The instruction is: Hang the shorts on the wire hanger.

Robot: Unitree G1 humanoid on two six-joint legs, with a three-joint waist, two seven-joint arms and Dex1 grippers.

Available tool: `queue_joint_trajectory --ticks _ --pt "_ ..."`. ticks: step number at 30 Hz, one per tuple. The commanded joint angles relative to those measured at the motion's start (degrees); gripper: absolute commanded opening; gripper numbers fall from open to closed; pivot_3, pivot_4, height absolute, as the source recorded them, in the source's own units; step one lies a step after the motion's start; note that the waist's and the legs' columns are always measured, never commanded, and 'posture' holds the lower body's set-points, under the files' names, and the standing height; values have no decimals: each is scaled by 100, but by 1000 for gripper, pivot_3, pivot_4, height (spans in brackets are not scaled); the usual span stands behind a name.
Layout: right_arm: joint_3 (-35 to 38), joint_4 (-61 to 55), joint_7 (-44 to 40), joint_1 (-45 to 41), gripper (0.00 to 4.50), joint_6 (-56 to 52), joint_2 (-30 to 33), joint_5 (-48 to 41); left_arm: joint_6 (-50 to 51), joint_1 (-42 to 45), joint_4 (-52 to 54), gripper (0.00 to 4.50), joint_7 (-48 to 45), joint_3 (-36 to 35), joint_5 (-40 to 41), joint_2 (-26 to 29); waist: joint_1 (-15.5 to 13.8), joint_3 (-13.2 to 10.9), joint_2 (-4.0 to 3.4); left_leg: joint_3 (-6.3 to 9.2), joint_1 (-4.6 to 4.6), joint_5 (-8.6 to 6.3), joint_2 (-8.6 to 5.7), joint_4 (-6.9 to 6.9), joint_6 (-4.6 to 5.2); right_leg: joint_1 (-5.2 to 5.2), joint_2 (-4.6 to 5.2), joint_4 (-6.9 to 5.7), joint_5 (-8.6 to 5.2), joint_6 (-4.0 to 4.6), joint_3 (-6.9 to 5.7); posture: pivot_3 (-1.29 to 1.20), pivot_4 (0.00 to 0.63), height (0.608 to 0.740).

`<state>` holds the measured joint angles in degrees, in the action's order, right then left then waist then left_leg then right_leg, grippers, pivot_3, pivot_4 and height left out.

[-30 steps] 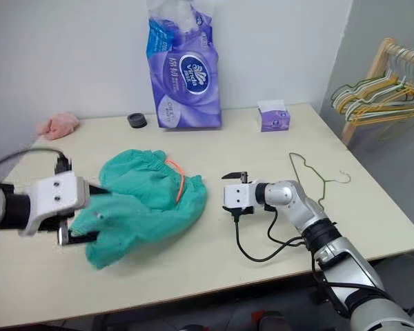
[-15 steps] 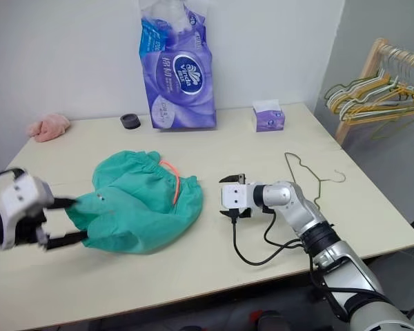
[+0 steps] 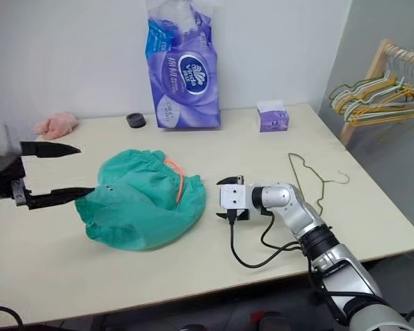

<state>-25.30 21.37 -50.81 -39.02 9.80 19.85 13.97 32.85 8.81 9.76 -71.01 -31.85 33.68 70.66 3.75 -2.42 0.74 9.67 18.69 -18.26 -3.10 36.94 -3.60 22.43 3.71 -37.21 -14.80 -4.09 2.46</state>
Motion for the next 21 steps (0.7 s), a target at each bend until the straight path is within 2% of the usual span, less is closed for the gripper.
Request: queue_joint_trajectory --ticks 1,5,8,12,14,17,21 --pt "158 -148 -18 -93 4500 32 40 -127 567 448 -146 4489 269 -305 603 -114 6 3 4 4 2 0 1 1 0 0 -1 0 -1 1 -3 26 5 740" --pt "89 218 550 -263 4500 372 61 327 302 281 -353 4489 971 132 -15 -536 6 -2 -13 0 -3 11 0 0 -23 -1 -1 0 -1 1 6 22 4 740" --pt "-170 806 1503 -593 4500 927 157 1163 77 -57 -341 4489 1445 588 -463 -1042 0 -1 -12 -3 -5 12 0 0 -25 1 -2 -5 0 3 8 10 5 740" --pt "-635 1629 2913 -1074 4500 1665 231 2262 153 -272 -429 4489 1830 779 -581 -1543 16 14 13 -15 10 11 -1 1 -27 30 -1 -11 2 7 21 3 2 740" --pt "-897 1980 3433 -1275 4500 2007 194 2672 237 -365 -522 4489 1853 651 -432 -1728 58 19 21 -27 24 13 -1 0 -30 67 -2 -31 7 23 33 -11 2 740" --pt "-1232 2442 3992 -1494 4500 2472 -9 3056 697 -156 -658 4489 1860 62 280 -1920 116 25 30 -33 25 12 -2 0 -32 76 1 -54 0 37 40 -10 0 740" --pt "-1718 3075 4582 -1799 4500 2813 -505 3591 1067 -173 -663 4489 1651 -232 665 -1737 207 27 34 -30 20 11 2 -2 -33 78 -2 -69 -8 50 38 -8 0 740"
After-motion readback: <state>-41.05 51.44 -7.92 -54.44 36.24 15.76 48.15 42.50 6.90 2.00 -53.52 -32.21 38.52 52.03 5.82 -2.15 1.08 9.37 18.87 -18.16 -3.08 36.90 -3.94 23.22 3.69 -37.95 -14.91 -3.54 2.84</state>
